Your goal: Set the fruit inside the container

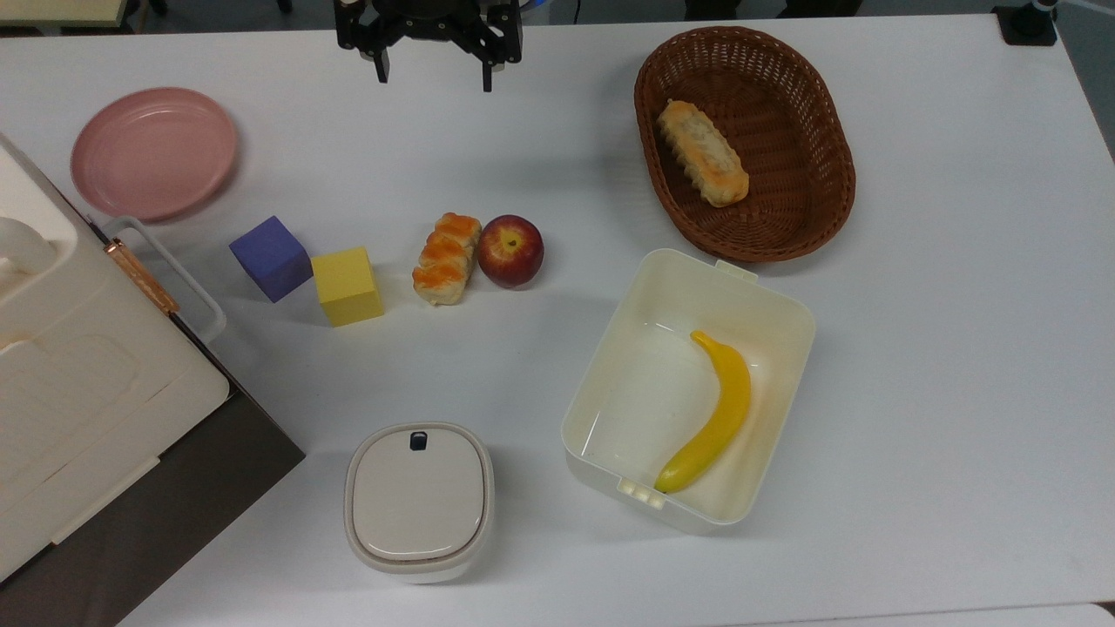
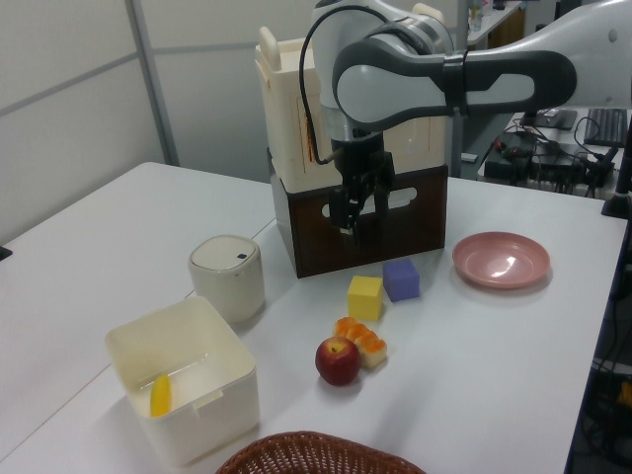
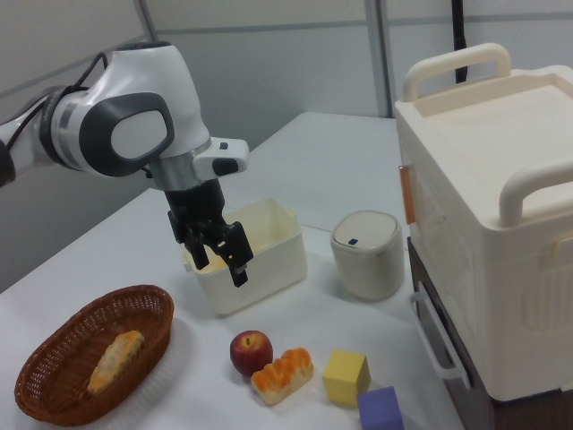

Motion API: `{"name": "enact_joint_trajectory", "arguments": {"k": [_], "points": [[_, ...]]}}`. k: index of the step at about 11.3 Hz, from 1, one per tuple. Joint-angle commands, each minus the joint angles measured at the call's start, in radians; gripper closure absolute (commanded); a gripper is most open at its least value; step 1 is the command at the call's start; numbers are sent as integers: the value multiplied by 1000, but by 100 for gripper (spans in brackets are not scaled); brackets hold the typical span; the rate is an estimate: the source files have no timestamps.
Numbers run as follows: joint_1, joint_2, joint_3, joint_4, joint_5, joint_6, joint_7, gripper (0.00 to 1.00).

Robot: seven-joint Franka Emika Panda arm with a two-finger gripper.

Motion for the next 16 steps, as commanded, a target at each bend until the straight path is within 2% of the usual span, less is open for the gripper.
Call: {"name": "enact_joint_trajectory", "arguments": {"k": [1, 2, 6, 16], "points": [[9, -10, 0, -14, -3, -6, 112, 0], [8, -10, 0, -15, -3, -4, 156, 0], [8, 5, 0, -41, -5, 25, 159, 0], [2, 159, -8, -95, -16, 223, 161, 0]]}}
